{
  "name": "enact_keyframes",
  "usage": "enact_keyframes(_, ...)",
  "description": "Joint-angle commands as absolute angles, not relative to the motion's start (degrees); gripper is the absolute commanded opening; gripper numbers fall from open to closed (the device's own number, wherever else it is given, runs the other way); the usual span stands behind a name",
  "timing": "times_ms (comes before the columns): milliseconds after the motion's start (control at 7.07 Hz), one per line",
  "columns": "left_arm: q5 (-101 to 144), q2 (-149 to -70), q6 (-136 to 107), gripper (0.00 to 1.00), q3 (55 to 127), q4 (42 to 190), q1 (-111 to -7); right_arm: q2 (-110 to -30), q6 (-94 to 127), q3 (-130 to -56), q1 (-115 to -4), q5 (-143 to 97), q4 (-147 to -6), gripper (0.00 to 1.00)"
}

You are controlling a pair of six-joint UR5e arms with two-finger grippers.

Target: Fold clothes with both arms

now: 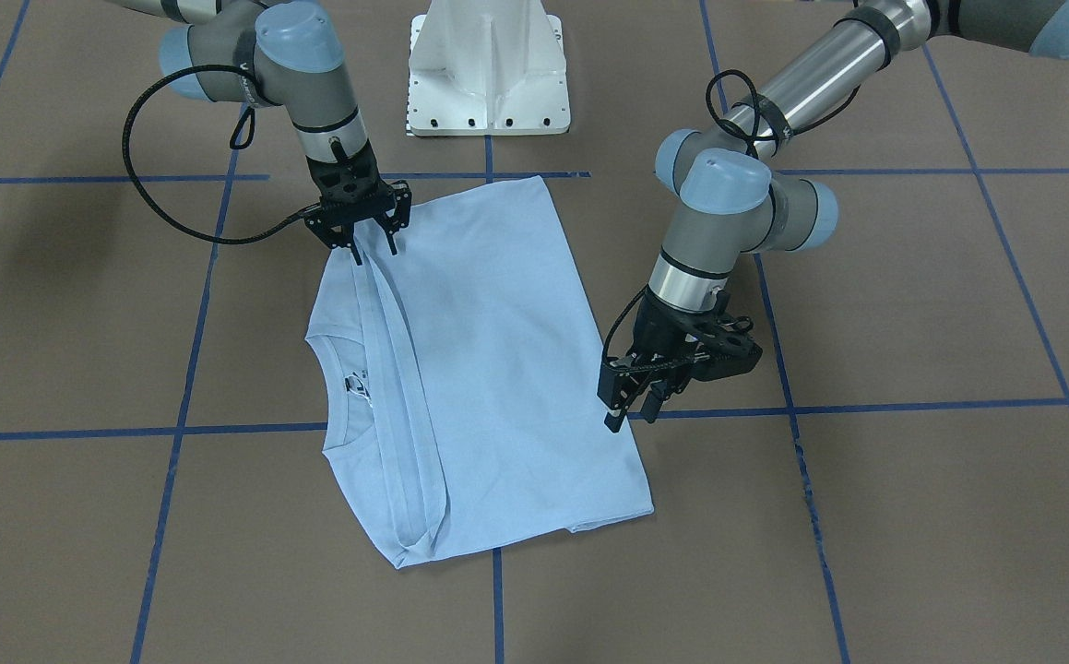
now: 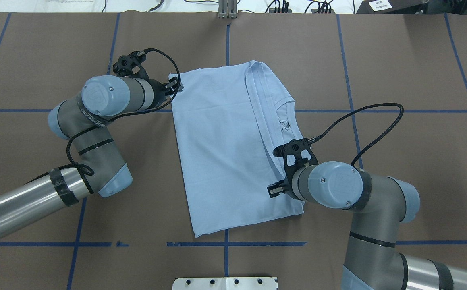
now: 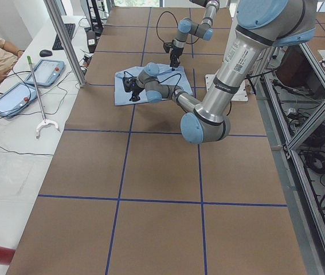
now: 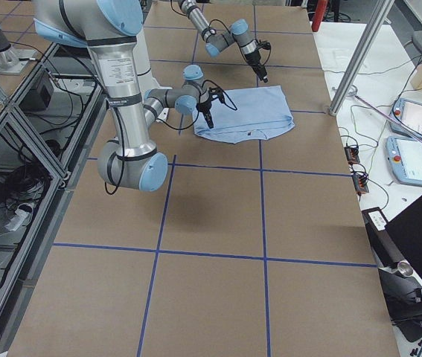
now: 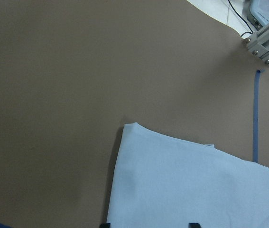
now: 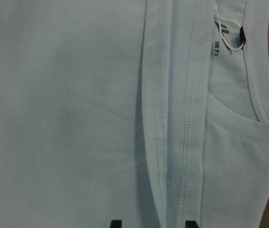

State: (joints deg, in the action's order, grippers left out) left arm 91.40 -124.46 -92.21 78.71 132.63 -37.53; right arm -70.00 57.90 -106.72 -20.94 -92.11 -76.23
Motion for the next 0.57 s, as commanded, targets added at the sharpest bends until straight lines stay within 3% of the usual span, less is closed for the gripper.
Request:
enact_keyframes(0,91.4,-124.5,-92.2,0.63,78.7,132.6,-37.5,-69.8,57.2,-105.9,-21.4,-92.1,-75.9,0.16)
enact_keyframes(141,91.4,-124.5,-92.2,0.63,78.7,132.6,-37.5,-69.8,57.2,-105.9,-21.4,-92.2,-75.9,0.0)
enact_keyframes(424,91.4,-124.5,-92.2,0.63,78.8,132.6,-37.5,-69.8,57.1,-105.9,-21.9,-92.3,-75.9,0.0)
